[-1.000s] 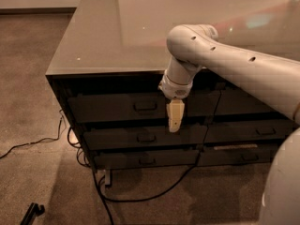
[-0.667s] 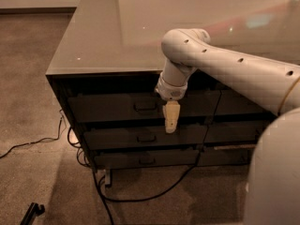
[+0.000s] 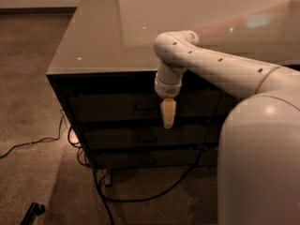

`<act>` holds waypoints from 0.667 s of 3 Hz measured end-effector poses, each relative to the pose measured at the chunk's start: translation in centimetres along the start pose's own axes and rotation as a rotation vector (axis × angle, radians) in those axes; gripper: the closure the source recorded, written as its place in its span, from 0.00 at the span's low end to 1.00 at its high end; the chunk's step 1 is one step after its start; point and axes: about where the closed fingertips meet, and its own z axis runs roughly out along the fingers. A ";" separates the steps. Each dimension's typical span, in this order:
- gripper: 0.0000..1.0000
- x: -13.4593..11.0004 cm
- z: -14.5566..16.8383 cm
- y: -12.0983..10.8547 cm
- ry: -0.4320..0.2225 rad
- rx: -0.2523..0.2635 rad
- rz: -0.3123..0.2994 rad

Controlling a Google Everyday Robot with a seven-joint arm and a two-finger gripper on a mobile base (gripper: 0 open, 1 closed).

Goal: Open top drawer

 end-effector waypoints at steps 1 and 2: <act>0.00 0.0 0.0 0.3 0.000 0.000 0.000; 0.19 1.3 0.3 0.2 0.028 -0.001 0.032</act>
Offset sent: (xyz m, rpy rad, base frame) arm 0.0177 -0.0509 -0.0130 -0.1198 -0.0044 -0.1376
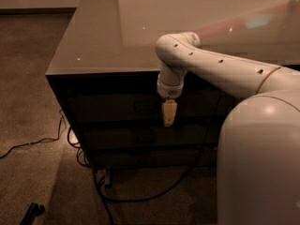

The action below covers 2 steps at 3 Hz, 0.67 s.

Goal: Open top drawer

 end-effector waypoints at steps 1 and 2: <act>0.42 1.3 0.7 1.3 0.041 -0.009 0.040; 0.65 1.2 0.1 1.2 0.041 -0.009 0.040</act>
Offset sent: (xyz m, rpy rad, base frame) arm -0.0440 -0.0360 -0.0034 -0.0996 0.0119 -0.1225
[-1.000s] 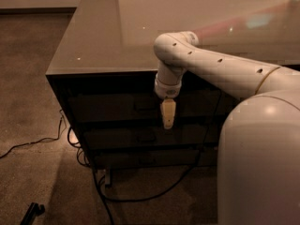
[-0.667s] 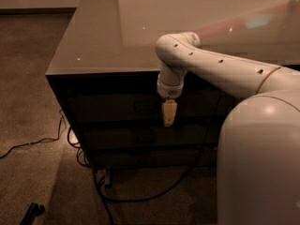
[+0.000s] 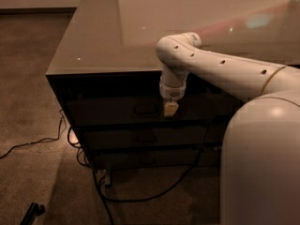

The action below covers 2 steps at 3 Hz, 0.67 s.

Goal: Open top drawer

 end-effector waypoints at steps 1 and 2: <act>0.88 -0.1 -0.7 0.0 0.000 0.000 0.000; 1.00 -0.1 -1.4 0.0 0.000 0.000 0.000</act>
Offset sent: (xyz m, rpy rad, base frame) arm -0.0453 -0.0202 0.0320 -0.0487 -0.0366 -0.1010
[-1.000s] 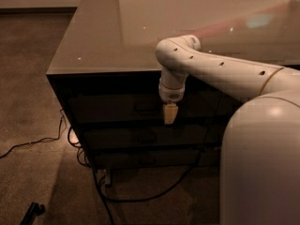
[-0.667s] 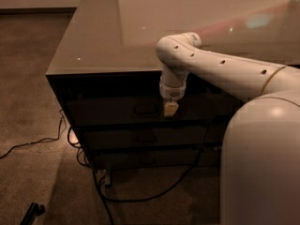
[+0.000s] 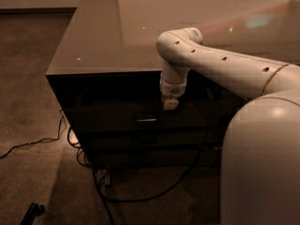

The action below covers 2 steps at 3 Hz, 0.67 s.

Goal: Open top drawer

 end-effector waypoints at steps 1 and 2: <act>0.81 0.0 -0.5 0.0 0.000 0.000 0.000; 0.58 0.0 -0.5 0.0 0.000 0.000 0.000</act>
Offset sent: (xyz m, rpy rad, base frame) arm 0.0003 0.0001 0.0051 0.0000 0.0000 0.0000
